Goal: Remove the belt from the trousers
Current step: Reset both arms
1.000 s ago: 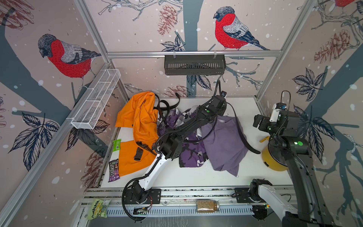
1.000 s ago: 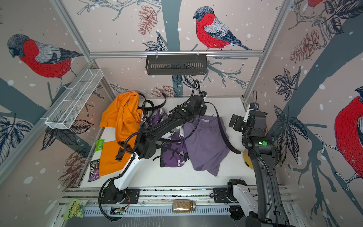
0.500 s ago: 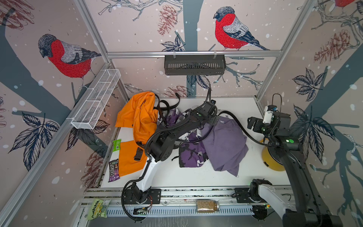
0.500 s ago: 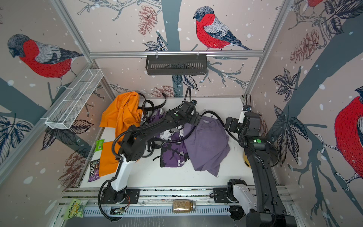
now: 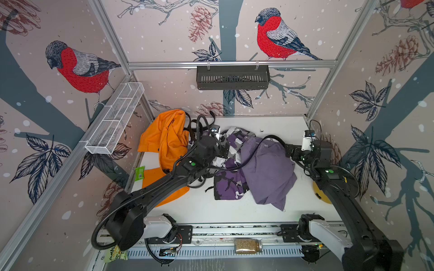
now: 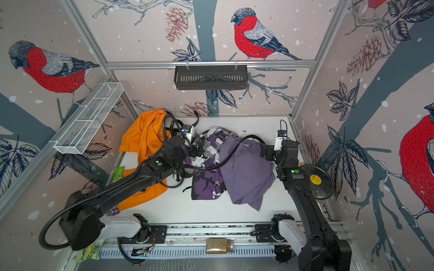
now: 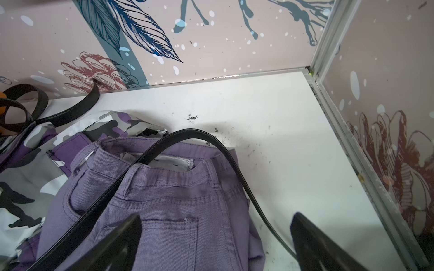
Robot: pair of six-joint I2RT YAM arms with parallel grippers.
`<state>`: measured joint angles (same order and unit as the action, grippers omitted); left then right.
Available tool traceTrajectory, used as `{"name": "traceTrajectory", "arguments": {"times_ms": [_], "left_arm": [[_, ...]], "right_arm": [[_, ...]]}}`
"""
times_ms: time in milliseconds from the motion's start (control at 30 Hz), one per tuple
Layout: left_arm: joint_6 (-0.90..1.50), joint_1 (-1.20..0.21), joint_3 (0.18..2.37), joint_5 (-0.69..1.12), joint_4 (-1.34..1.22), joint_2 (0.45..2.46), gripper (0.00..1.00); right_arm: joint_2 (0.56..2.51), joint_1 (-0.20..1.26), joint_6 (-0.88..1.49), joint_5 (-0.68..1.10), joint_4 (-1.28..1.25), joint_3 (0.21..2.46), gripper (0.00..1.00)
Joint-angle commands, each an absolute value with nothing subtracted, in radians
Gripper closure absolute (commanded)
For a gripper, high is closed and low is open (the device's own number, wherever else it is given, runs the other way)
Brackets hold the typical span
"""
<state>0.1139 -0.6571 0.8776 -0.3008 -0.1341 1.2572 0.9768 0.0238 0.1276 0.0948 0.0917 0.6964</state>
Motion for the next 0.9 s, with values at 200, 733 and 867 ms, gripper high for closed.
{"name": "traceTrajectory", "arguments": {"times_ms": [200, 733, 867], "left_arm": [[-0.024, -0.385, 0.496, -0.325, -0.411, 0.958, 0.03], [-0.075, -0.163, 0.222, -0.187, -0.945, 1.102, 0.04], [-0.044, -0.121, 0.198, -0.150, -1.025, 1.151, 0.04]], "right_arm": [[1.077, 0.056, 0.072, 0.042, -0.197, 0.616, 0.01], [1.275, -0.006, -0.059, 0.123, -0.849, 0.317, 0.01], [1.309, 0.005, -0.062, 0.158, -0.914, 0.293, 0.01]]}}
